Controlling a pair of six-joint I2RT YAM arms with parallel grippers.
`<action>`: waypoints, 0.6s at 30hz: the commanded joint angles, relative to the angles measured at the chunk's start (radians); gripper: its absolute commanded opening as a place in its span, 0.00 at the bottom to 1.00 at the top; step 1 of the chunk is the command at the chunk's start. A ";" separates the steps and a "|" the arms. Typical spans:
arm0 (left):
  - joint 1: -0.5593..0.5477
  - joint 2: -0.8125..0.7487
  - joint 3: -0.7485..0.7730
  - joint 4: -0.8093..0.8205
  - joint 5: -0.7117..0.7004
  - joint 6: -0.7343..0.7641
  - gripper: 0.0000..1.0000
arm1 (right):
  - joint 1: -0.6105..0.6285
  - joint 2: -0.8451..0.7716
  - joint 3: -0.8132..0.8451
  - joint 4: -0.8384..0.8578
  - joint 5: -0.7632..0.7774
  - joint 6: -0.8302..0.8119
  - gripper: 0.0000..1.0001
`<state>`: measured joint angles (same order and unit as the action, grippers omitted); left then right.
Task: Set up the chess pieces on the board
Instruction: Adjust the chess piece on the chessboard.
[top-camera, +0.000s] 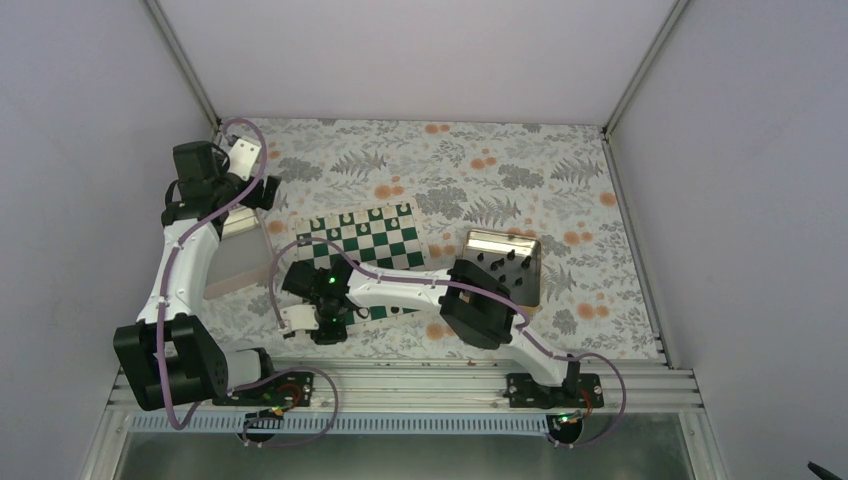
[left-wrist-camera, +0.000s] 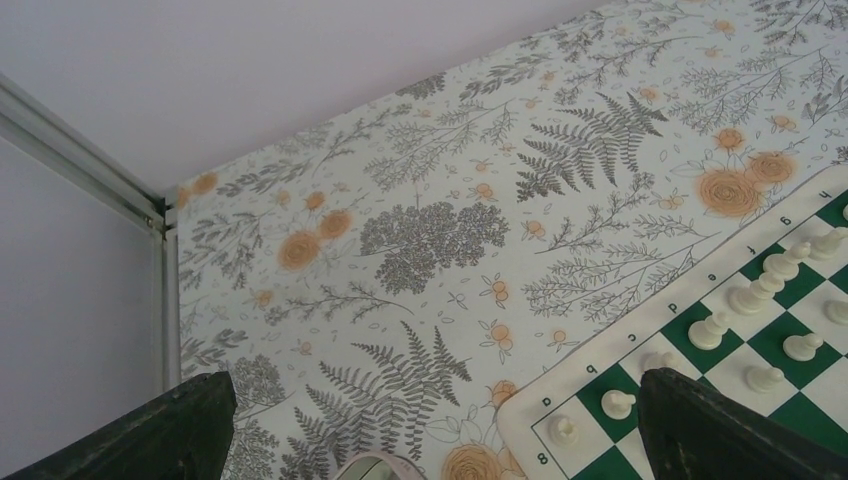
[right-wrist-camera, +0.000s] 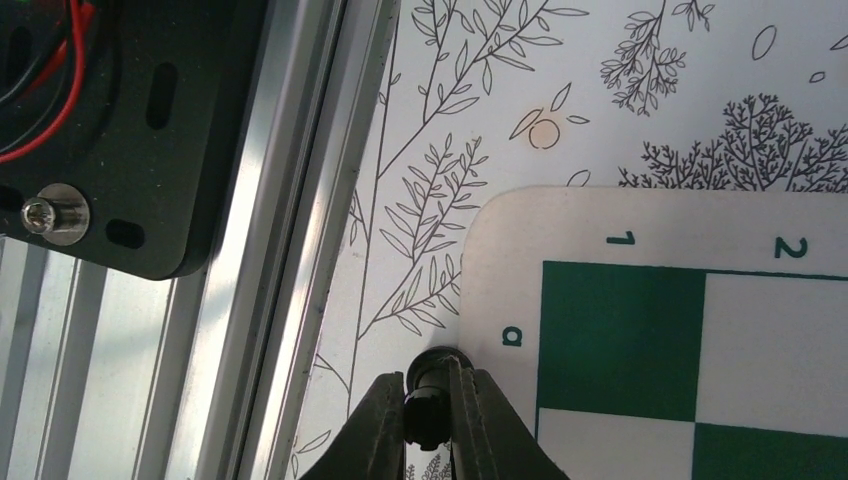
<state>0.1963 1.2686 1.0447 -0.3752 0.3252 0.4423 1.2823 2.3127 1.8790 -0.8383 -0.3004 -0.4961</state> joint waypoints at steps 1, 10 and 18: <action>0.006 -0.018 -0.008 0.026 0.009 0.013 1.00 | 0.005 0.001 0.034 -0.002 0.016 -0.001 0.05; 0.006 -0.023 -0.006 0.035 -0.008 0.012 1.00 | -0.011 0.015 0.108 -0.007 0.034 0.006 0.04; 0.008 -0.024 -0.008 0.044 -0.019 0.012 1.00 | -0.034 0.070 0.149 -0.007 0.044 0.010 0.04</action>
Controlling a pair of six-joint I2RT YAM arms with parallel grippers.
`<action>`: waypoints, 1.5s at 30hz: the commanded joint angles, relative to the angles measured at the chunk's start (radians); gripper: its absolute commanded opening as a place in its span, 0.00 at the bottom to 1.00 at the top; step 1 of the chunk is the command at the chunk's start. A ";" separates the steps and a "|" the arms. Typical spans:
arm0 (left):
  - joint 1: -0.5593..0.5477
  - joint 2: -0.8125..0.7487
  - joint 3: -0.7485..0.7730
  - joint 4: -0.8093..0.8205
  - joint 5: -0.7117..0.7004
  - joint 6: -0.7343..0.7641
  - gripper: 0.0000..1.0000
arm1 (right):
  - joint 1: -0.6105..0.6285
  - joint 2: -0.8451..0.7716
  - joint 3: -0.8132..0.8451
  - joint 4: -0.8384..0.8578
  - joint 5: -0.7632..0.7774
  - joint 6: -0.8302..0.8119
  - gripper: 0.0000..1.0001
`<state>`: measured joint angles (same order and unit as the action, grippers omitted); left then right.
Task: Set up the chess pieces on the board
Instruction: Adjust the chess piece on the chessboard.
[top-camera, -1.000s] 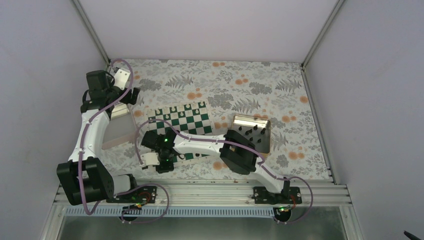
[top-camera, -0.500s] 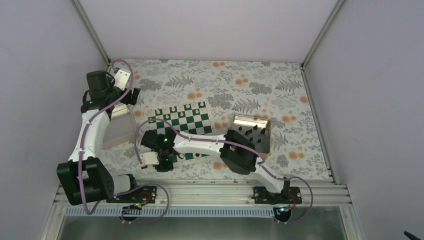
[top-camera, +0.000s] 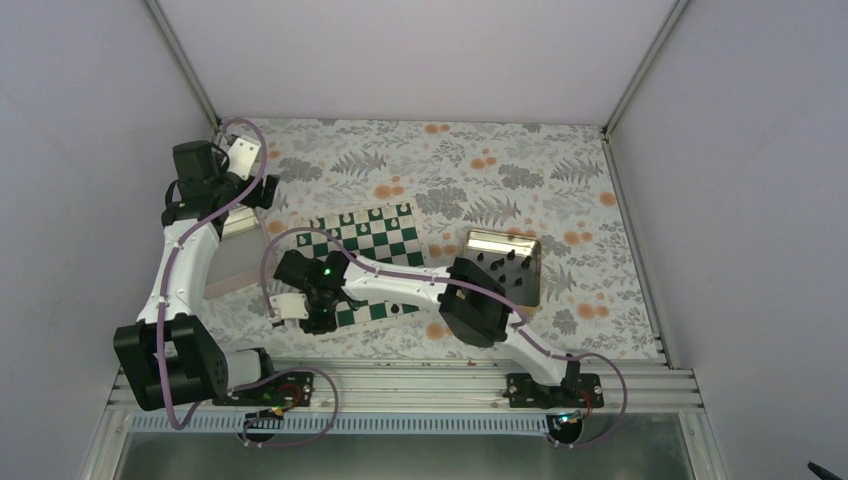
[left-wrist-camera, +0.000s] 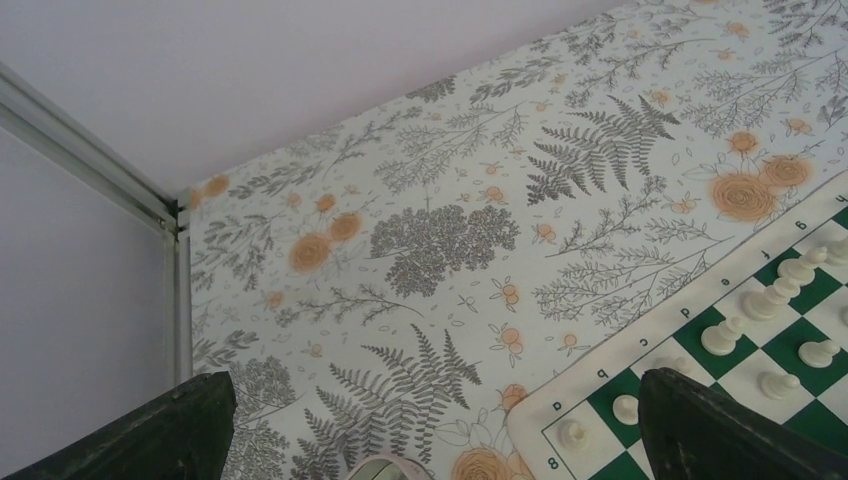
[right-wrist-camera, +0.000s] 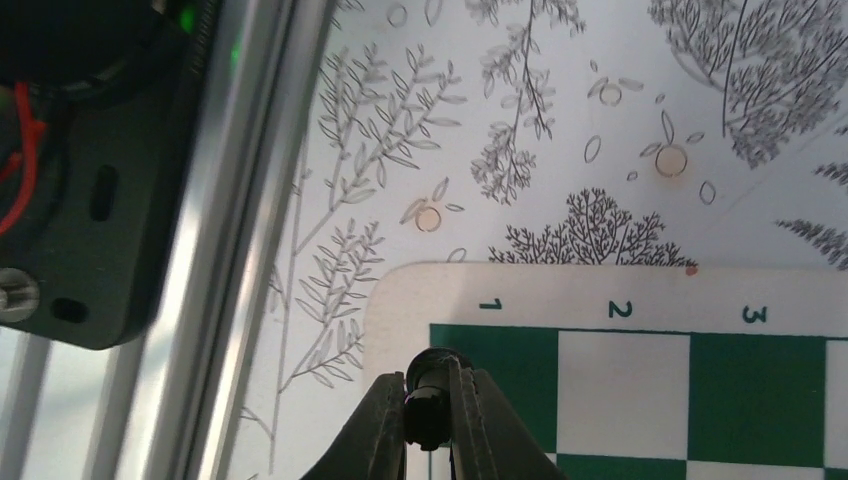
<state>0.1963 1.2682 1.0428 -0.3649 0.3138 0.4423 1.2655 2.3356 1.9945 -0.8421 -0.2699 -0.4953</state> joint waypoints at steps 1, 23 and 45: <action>0.008 -0.024 -0.006 0.034 -0.008 0.013 1.00 | -0.020 0.048 0.038 -0.002 0.014 0.010 0.04; 0.011 -0.013 -0.011 0.037 0.005 0.011 1.00 | -0.040 0.065 0.061 -0.018 0.004 0.005 0.05; 0.013 -0.016 0.019 0.034 -0.002 0.016 1.00 | -0.186 -0.127 0.049 -0.036 -0.086 0.051 0.36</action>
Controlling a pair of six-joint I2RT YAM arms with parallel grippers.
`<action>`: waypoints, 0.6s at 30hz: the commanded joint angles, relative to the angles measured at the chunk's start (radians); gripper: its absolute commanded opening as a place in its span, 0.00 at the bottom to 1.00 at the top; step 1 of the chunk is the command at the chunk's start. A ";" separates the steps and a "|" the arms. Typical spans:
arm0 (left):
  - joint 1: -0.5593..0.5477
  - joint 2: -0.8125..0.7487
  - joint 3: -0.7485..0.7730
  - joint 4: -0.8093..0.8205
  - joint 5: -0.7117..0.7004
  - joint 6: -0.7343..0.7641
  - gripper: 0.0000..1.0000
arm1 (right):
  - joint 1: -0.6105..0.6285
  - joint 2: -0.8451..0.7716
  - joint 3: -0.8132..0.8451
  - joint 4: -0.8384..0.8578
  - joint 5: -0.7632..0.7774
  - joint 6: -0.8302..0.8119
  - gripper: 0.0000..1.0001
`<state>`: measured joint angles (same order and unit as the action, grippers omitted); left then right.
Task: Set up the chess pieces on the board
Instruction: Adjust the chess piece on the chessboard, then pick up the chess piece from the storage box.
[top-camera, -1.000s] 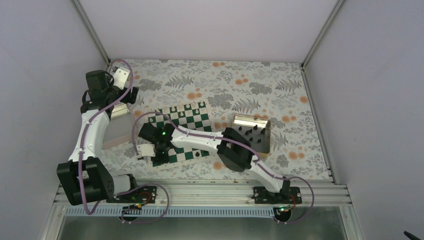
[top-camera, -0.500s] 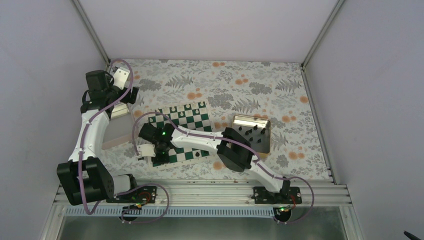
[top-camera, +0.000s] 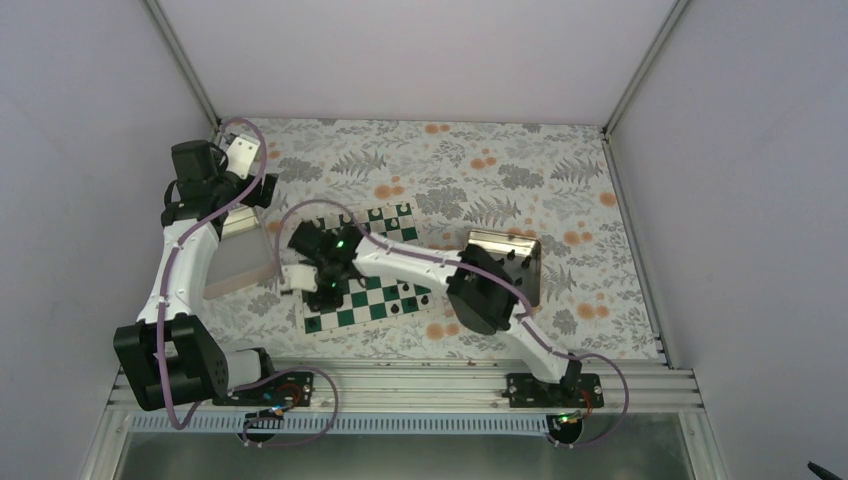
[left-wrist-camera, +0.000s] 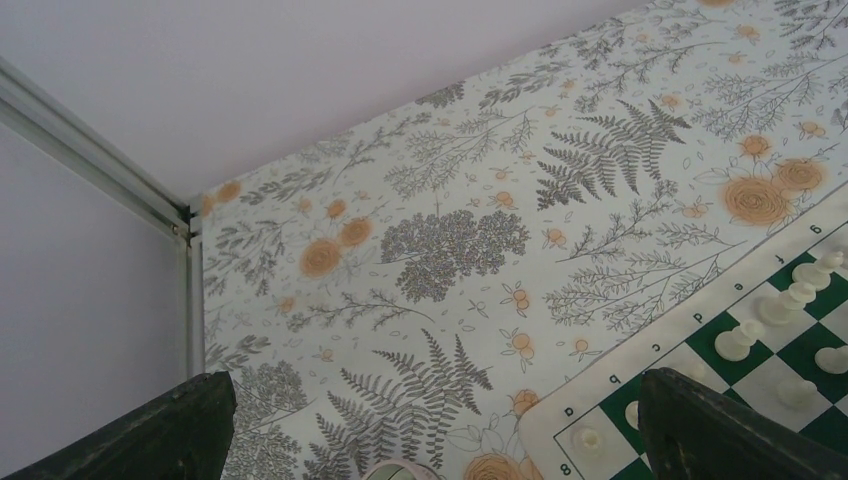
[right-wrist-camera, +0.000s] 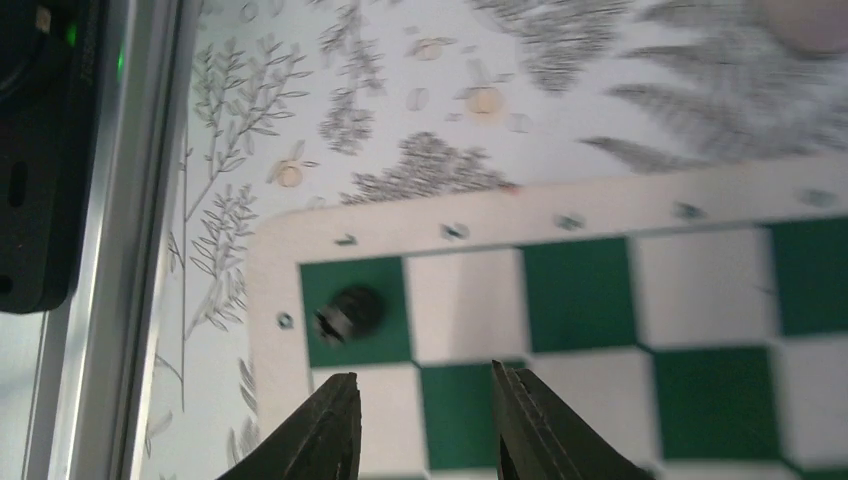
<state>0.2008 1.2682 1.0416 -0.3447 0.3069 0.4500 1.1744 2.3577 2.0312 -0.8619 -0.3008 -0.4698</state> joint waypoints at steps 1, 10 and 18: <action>0.009 -0.018 0.023 0.015 0.001 0.008 1.00 | -0.136 -0.188 -0.009 -0.010 -0.055 0.034 0.36; 0.022 0.018 0.060 0.016 0.004 0.005 1.00 | -0.573 -0.402 -0.131 0.011 0.028 0.031 0.37; 0.022 0.037 0.058 0.033 0.005 -0.019 1.00 | -0.807 -0.485 -0.342 0.051 0.104 -0.006 0.38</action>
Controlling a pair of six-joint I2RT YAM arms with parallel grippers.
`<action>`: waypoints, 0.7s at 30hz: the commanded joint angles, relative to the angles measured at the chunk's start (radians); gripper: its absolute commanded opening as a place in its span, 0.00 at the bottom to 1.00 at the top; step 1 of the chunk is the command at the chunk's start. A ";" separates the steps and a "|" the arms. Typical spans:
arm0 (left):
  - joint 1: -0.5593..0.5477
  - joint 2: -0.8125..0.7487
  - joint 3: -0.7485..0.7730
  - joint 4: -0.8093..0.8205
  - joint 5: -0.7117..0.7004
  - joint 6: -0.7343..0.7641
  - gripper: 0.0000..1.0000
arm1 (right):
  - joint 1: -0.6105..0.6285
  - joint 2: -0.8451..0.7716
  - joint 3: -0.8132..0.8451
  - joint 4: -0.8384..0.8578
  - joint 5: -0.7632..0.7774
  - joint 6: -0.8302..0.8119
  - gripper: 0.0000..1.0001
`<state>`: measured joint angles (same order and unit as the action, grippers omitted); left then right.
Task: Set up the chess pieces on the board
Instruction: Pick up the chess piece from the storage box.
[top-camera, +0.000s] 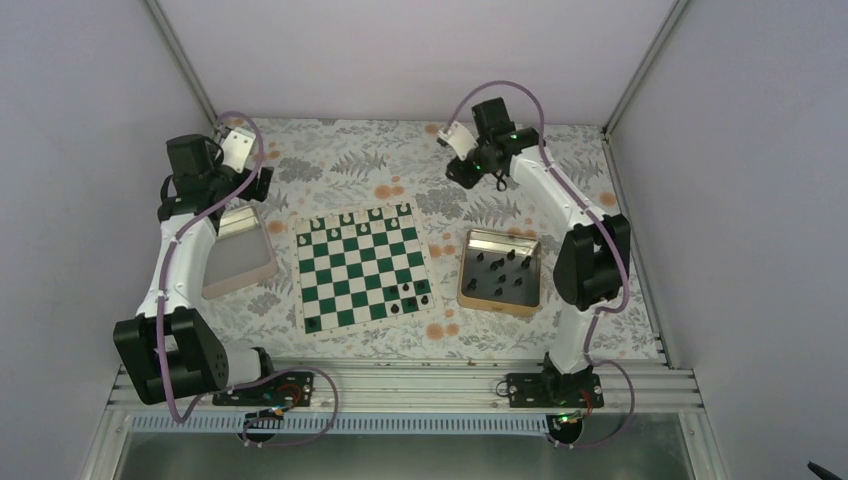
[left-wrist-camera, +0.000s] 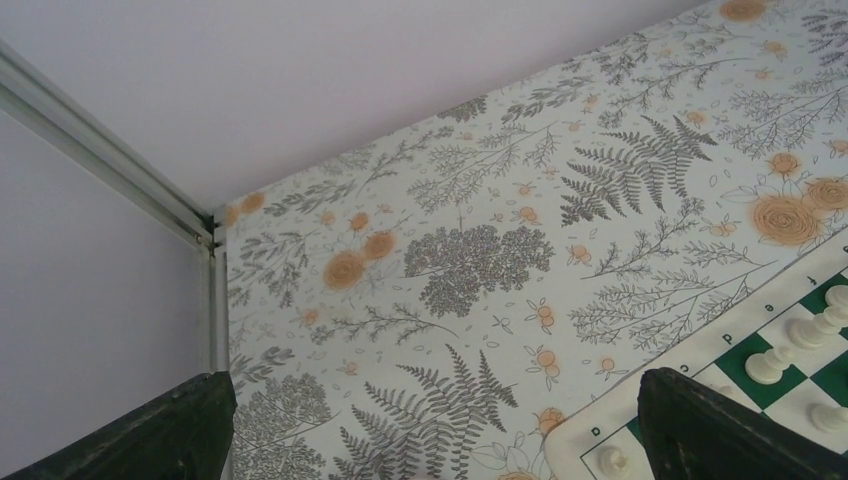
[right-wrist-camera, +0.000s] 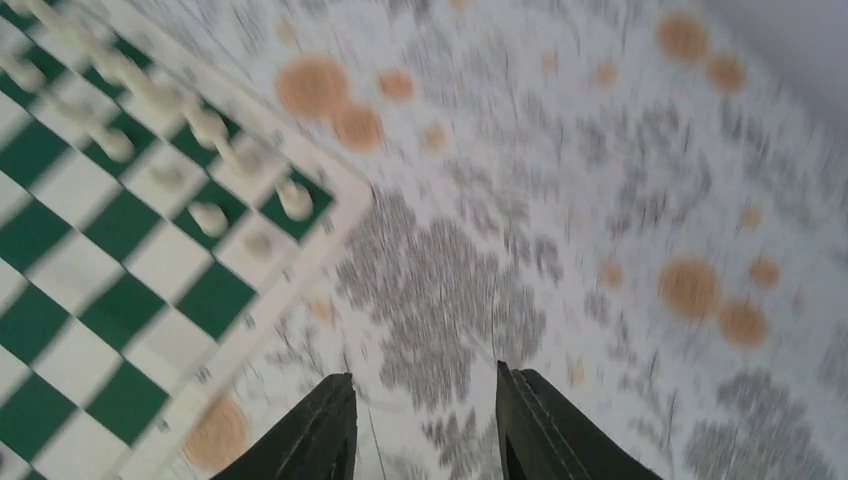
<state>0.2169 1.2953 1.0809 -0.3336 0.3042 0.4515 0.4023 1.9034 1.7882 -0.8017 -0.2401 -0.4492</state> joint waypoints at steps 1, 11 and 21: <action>0.006 0.014 0.018 0.026 0.001 -0.025 1.00 | -0.047 -0.042 -0.127 -0.013 0.060 -0.030 0.37; 0.006 0.031 -0.015 0.055 -0.017 -0.042 1.00 | -0.059 -0.210 -0.399 -0.036 0.127 -0.026 0.24; 0.005 0.048 -0.016 0.055 -0.008 -0.055 1.00 | -0.060 -0.294 -0.595 -0.095 0.148 -0.032 0.14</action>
<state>0.2169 1.3418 1.0752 -0.3077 0.2893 0.4091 0.3397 1.6291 1.2678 -0.8539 -0.1154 -0.4664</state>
